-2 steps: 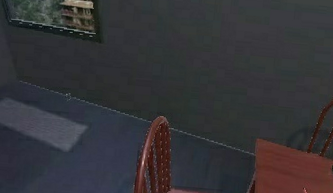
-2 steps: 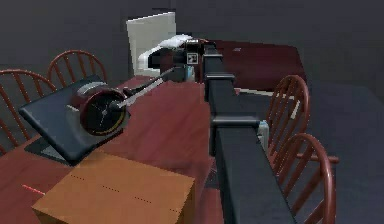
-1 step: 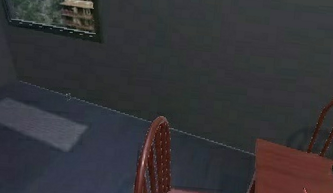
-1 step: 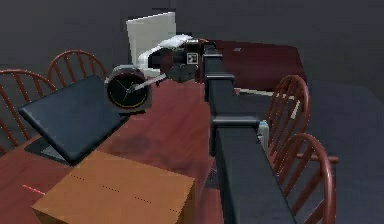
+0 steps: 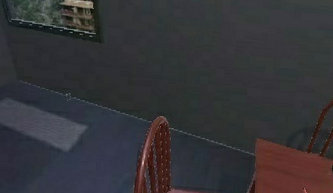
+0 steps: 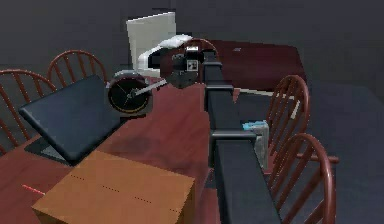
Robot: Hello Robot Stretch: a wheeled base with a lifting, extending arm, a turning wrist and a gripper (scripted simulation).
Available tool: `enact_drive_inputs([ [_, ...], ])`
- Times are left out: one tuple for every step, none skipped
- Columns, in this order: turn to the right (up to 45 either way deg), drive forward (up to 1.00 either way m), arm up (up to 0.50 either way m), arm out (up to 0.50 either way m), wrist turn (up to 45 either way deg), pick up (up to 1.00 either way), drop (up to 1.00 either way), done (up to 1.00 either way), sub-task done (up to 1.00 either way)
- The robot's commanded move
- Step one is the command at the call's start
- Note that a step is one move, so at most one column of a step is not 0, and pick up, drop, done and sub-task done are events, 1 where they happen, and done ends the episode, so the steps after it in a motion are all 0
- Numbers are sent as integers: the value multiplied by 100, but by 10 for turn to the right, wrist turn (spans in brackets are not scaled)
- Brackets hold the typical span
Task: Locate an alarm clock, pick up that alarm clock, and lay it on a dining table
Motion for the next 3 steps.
enact_drive_inputs([
  [0, 0, -32, 0, 0, 0, 0, 0, 0],
  [0, 0, 0, 0, 0, 0, 100, 0, 0],
  [0, 0, 2, 0, 0, 0, 0, 0, 0],
])
